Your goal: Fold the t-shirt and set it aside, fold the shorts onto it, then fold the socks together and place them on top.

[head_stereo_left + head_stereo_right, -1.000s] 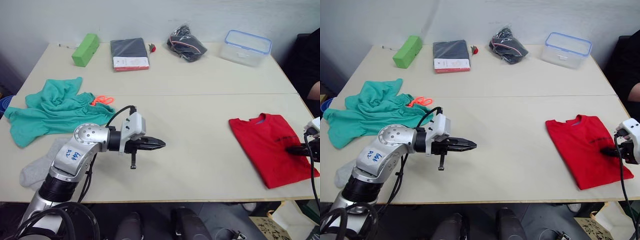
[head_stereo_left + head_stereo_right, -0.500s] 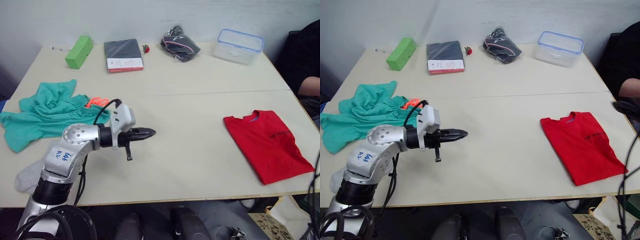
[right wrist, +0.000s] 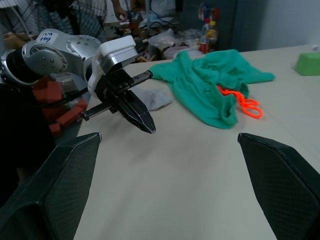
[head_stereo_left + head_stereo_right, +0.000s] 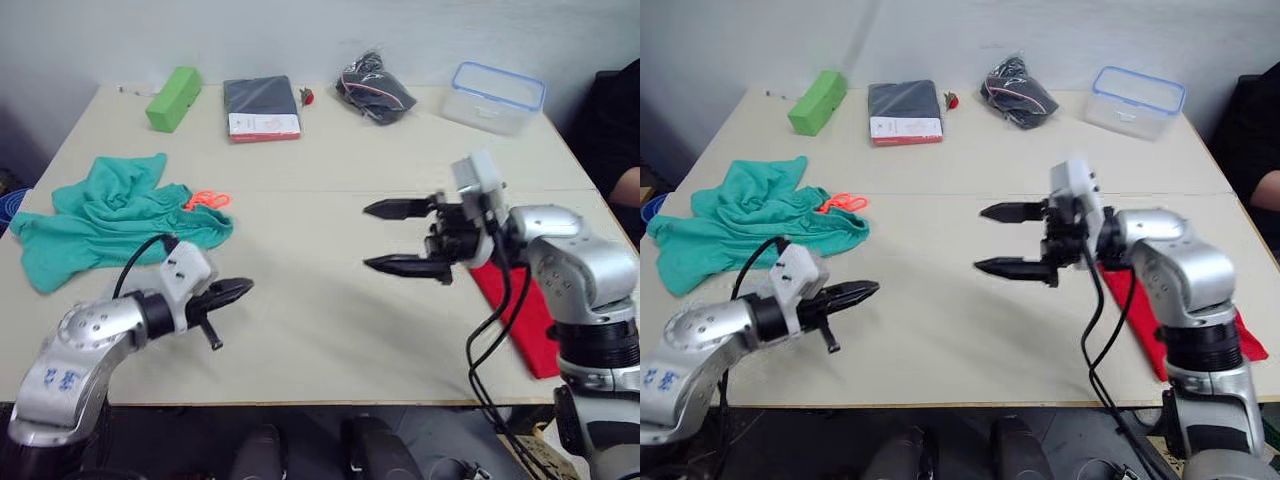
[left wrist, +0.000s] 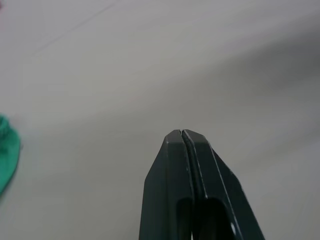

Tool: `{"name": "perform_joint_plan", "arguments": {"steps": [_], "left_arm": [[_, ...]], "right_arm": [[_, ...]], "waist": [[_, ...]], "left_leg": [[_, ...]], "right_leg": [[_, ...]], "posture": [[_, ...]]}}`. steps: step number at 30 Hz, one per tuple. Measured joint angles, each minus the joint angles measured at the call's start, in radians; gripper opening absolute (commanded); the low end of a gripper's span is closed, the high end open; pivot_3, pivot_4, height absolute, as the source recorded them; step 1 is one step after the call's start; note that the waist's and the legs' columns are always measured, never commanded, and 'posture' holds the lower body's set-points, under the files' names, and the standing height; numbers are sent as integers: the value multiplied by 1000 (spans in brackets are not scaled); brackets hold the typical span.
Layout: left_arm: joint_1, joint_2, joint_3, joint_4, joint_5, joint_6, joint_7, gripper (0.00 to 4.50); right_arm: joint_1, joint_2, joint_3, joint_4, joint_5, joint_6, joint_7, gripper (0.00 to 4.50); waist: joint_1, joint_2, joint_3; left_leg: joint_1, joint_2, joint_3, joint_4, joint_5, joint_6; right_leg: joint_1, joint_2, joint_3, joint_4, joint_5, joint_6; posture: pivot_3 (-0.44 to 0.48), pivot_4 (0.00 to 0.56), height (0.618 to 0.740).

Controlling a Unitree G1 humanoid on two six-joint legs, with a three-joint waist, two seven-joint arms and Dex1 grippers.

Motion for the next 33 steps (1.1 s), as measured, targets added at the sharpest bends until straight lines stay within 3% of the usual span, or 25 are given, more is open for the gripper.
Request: {"name": "perform_joint_plan", "arguments": {"steps": [3,5,10,16,21,33], "left_arm": [[62,40,26,-4,66,4,48,0],[32,57,34,27,107,5,84,0],[-167,122,-14,247,219,-4,150,0],[-514,68,-196,721,335,-134,164,0],[-665,29,-272,1029,396,-295,138,0],[-750,1,-274,1207,403,-452,3,0]], "right_arm": [[9,0,13,-1,11,5,20,4470],[4,0,16,2,10,2,23,4470],[1,3,41,4,-3,-1,12,4470],[53,-6,35,-93,8,14,-47,4470],[65,-11,-1,-143,20,20,-117,4470],[63,-10,2,-121,-114,-69,-234,4470]], "waist": [[4,0,0],[6,0,0],[3,-1,0],[10,-2,0],[6,-3,0],[11,-3,0]], "left_leg": [[0,0,-1,-1,0,0],[0,0,-2,-1,-2,4],[0,0,-3,-2,-2,4],[-5,0,-5,0,1,-2],[-5,1,-5,1,1,-2],[-5,0,-5,2,3,-4]], "right_leg": [[0,0,-1,0,0,0],[0,0,-2,0,0,-1],[-1,0,-4,0,0,-2],[-4,1,-8,1,0,-2],[-4,0,-10,3,0,-2],[-4,-1,-10,5,0,-2]], "posture": [[0,150,740],[0,150,740],[0,150,740],[0,150,740],[0,150,740],[0,150,740]]}}
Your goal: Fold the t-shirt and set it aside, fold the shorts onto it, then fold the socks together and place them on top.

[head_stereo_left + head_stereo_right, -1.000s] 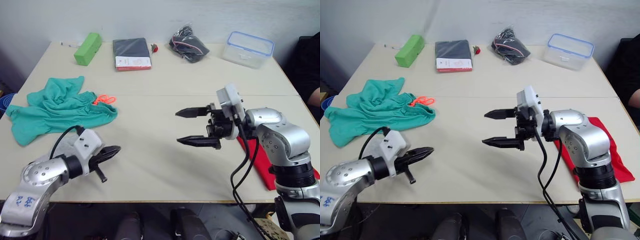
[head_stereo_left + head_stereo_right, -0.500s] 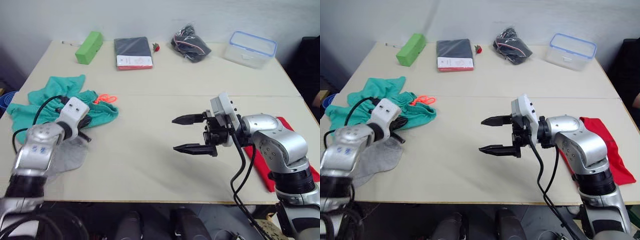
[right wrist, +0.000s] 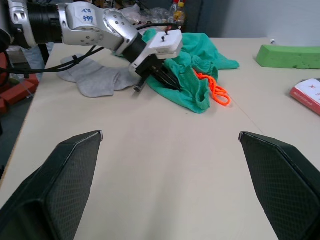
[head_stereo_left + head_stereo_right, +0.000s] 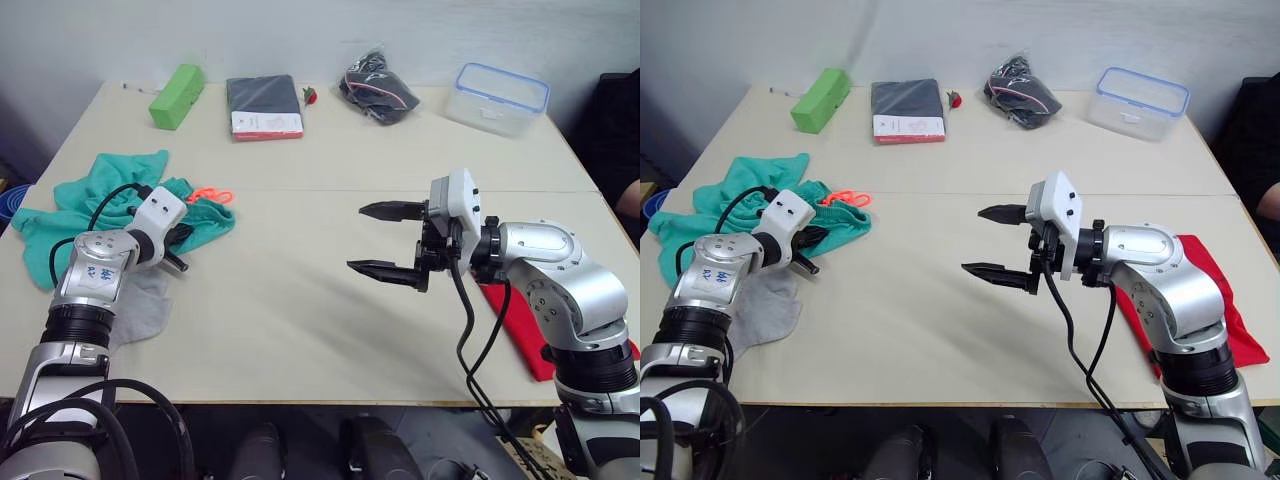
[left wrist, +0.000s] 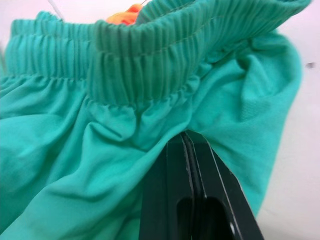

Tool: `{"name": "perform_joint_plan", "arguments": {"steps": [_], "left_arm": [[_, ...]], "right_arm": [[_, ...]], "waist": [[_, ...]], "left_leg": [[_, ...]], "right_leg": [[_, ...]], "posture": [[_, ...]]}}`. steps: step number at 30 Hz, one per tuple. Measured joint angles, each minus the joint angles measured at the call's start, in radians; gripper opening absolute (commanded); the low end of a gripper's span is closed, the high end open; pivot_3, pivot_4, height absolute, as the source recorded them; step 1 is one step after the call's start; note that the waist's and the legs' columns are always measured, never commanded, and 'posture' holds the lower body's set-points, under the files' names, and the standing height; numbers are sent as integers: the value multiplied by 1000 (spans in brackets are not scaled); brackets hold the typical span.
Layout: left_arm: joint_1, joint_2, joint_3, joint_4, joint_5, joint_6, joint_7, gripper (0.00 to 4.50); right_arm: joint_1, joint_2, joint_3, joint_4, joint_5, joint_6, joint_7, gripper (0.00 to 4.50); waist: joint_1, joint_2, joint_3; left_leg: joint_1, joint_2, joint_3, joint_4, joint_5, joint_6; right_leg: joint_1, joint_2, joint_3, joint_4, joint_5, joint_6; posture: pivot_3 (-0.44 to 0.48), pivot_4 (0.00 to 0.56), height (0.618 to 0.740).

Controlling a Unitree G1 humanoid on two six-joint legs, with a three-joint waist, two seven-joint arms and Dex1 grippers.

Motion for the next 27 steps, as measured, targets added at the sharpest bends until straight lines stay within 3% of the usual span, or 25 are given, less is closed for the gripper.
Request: {"name": "perform_joint_plan", "arguments": {"steps": [3,7,13,17,27], "left_arm": [[-18,-27,-52,-45,3,-40,-99,0],[-31,-82,-132,-238,-5,-33,-216,0],[-60,-95,-142,-312,21,35,-176,0],[-22,-59,-93,-308,20,73,-138,882],[231,66,60,-453,-18,204,-102,3988]], "right_arm": [[34,-25,-2,18,-50,-27,-24,4470],[135,-63,-11,21,-89,-46,-40,4470],[145,-66,-52,-28,-71,-37,-61,4470],[146,-66,-53,-32,-71,-36,-68,4500],[116,-58,-30,-30,-62,-36,-63,4500]], "waist": [[9,0,0],[18,0,0],[-15,0,0],[-25,0,0],[-22,0,0]], "left_leg": [[-2,-1,-2,1,0,1],[-6,-2,-3,2,-1,1],[-11,2,-2,9,0,0],[-11,2,-3,11,1,-1],[-13,1,-4,12,0,0]], "right_leg": [[0,-1,-2,-1,0,0],[-2,-2,-2,0,0,0],[-9,3,0,5,0,0],[-11,4,0,9,0,0],[-12,1,-1,12,0,0]], "posture": [[0,150,740],[0,150,740],[0,150,740],[0,150,740],[0,150,740]]}}
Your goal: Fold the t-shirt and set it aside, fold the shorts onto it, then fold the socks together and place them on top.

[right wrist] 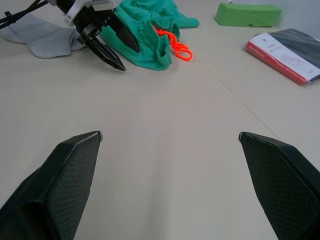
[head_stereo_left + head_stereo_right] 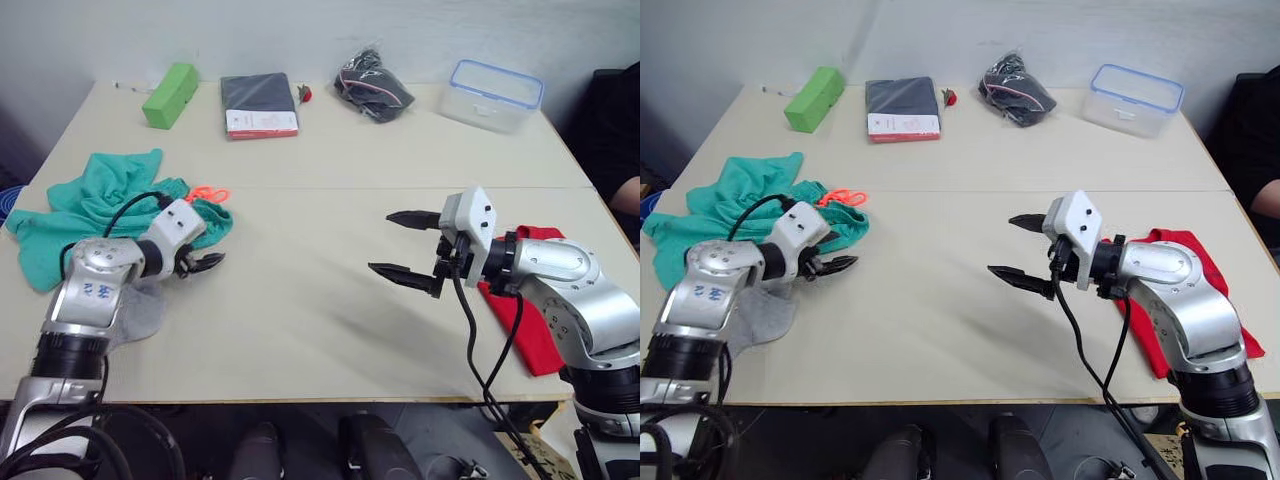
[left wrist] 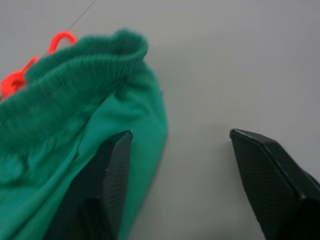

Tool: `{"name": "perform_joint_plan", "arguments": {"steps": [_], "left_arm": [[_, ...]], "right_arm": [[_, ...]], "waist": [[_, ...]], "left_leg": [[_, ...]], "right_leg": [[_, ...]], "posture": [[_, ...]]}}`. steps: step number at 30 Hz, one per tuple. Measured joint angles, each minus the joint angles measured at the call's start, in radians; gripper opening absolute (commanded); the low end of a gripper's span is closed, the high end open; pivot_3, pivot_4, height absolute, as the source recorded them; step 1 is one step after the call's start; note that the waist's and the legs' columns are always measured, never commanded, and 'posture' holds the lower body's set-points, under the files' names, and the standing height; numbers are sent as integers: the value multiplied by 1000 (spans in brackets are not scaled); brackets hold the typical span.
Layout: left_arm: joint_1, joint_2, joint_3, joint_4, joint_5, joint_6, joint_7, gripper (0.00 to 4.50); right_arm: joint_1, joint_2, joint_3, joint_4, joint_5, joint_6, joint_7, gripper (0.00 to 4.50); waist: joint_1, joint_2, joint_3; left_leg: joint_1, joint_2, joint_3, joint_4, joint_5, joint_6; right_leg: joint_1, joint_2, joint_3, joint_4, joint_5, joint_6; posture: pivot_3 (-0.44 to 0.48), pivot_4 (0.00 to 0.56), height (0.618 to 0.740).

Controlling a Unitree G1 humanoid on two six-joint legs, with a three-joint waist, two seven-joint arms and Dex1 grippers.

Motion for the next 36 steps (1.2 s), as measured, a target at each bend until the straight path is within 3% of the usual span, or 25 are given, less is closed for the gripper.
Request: {"name": "perform_joint_plan", "arguments": {"steps": [2,10,13,25,32,36], "left_arm": [[7,11,1,14,8,-14,17,4431],[-109,10,-68,177,77,-130,36,4431],[-166,-1,-88,269,93,-166,41,3829],[-216,-23,-94,388,95,-200,14,70],[-228,-56,-162,230,50,-169,-192,25],[-336,-131,-261,80,21,-164,-342,25]], "right_arm": [[-3,2,2,5,1,0,4,4500],[-33,23,33,10,1,-3,10,4500],[-34,25,37,10,1,-3,12,4500],[-33,26,37,5,8,-3,11,4500],[-22,2,39,5,-4,-25,42,4500],[25,-43,37,0,-10,-35,84,4500]], "waist": [[6,0,0],[20,0,0],[19,0,0],[13,0,0],[29,0,0],[45,0,0]], "left_leg": [[0,0,0,0,0,1],[0,-1,0,1,-1,1],[1,-1,1,1,-1,1],[1,0,1,1,0,0],[-2,-2,-1,2,0,1],[-4,-3,-1,3,-1,2]], "right_leg": [[0,0,0,0,0,0],[0,0,0,0,0,0],[0,0,0,0,0,0],[0,0,0,2,0,0],[0,-1,-2,1,0,0],[0,-2,-2,1,0,0]], "posture": [[0,150,740],[0,150,740],[0,150,740],[0,150,740],[0,150,740],[0,150,740]]}}
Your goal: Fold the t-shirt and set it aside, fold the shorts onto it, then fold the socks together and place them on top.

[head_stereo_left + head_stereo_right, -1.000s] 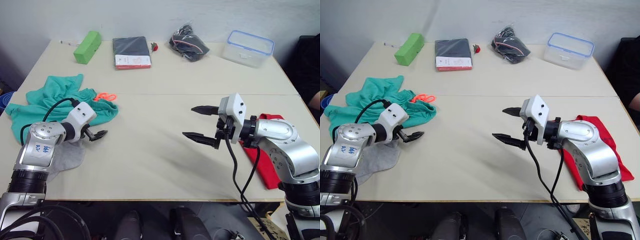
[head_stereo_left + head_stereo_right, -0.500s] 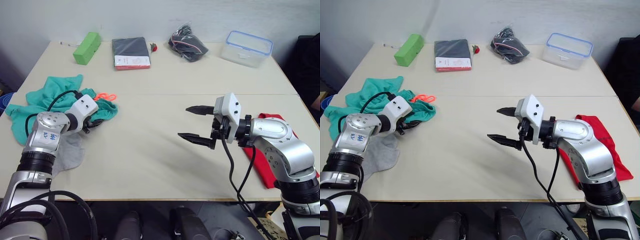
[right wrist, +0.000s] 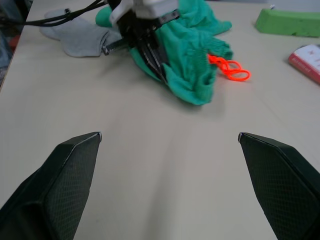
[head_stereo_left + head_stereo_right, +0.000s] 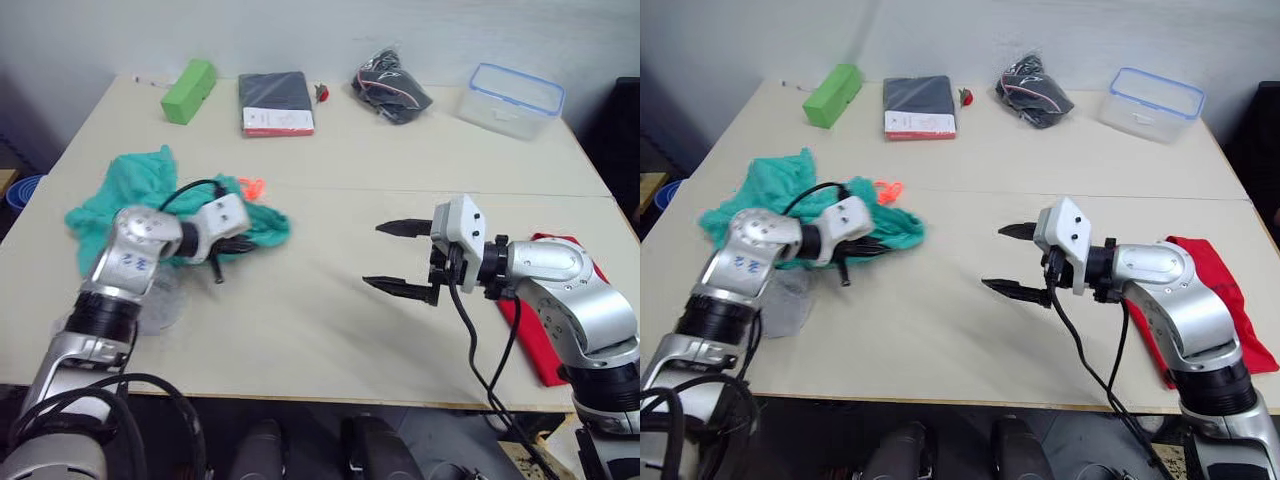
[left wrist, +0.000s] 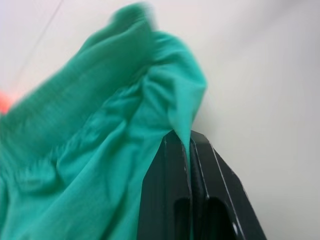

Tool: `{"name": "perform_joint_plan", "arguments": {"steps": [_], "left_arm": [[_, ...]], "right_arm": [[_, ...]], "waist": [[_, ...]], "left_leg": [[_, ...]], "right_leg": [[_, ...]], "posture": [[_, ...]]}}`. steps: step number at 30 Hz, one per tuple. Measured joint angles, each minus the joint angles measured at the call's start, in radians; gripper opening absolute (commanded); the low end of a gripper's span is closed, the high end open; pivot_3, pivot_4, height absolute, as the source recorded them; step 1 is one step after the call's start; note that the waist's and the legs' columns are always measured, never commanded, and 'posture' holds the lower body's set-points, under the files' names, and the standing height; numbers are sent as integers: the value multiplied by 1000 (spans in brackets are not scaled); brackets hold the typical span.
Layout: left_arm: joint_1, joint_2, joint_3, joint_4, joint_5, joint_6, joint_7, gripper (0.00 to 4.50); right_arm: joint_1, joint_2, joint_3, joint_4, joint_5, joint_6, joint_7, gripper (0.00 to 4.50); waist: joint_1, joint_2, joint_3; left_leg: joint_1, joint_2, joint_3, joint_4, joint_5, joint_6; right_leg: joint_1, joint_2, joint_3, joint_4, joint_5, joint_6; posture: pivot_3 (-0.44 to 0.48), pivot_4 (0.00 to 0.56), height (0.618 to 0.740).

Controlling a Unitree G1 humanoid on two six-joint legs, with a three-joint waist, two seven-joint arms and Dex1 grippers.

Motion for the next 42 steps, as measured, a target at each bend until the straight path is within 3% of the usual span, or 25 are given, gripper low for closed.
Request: {"name": "perform_joint_plan", "arguments": {"steps": [8,13,18,21,23,29,33,37,42], "left_arm": [[-71,-188,-202,-129,-35,-30,-182,25],[-57,-179,-300,-173,-33,-63,-293,25],[-1,-195,-306,-216,-65,-8,-305,25],[21,-194,-268,-251,-114,55,-297,585],[36,-184,-244,-279,-142,96,-293,1191],[71,-102,-126,-384,-250,256,-263,3096],[160,89,-10,-468,-287,315,-258,4416],[337,290,38,-526,-223,220,-251,4486],[481,383,61,-551,-133,120,-181,4486]], "right_arm": [[104,-72,-47,-42,-3,-17,23,4500],[198,-104,-69,-81,-40,-62,16,4500],[257,-125,-83,-109,-66,-115,24,4500],[272,-137,-83,-115,-74,-171,56,4500],[272,-148,-79,-115,-93,-226,82,4500],[243,-153,3,-85,-175,-425,176,4500],[193,-154,66,25,-284,-674,245,4500],[127,-131,138,170,-399,-918,255,4500],[46,-78,212,337,-520,-1162,216,4500]], "waist": [[-10,0,0],[-28,0,0],[-24,0,0],[-24,0,0],[-25,0,0],[-26,0,0],[-37,0,0],[-45,0,0],[-41,0,0]], "left_leg": [[1,1,1,0,0,-1],[3,2,2,0,1,-1],[4,2,1,0,1,-1],[4,1,1,0,1,-1],[4,1,1,0,1,-1],[5,2,1,0,1,-1],[7,2,1,-1,1,-1],[7,1,1,-1,1,-1],[7,1,1,0,0,-1]], "right_leg": [[0,3,2,-1,0,0],[0,5,6,-1,0,0],[1,5,6,0,0,0],[1,5,6,0,0,0],[1,5,6,0,0,0],[1,5,6,0,0,0],[1,6,7,0,0,-1],[2,5,8,0,-1,-1],[2,4,7,0,-1,-1]], "posture": [[0,150,740],[0,150,740],[0,150,740],[0,150,740],[0,150,740],[0,150,740],[0,150,740],[0,150,740],[0,150,740]]}}
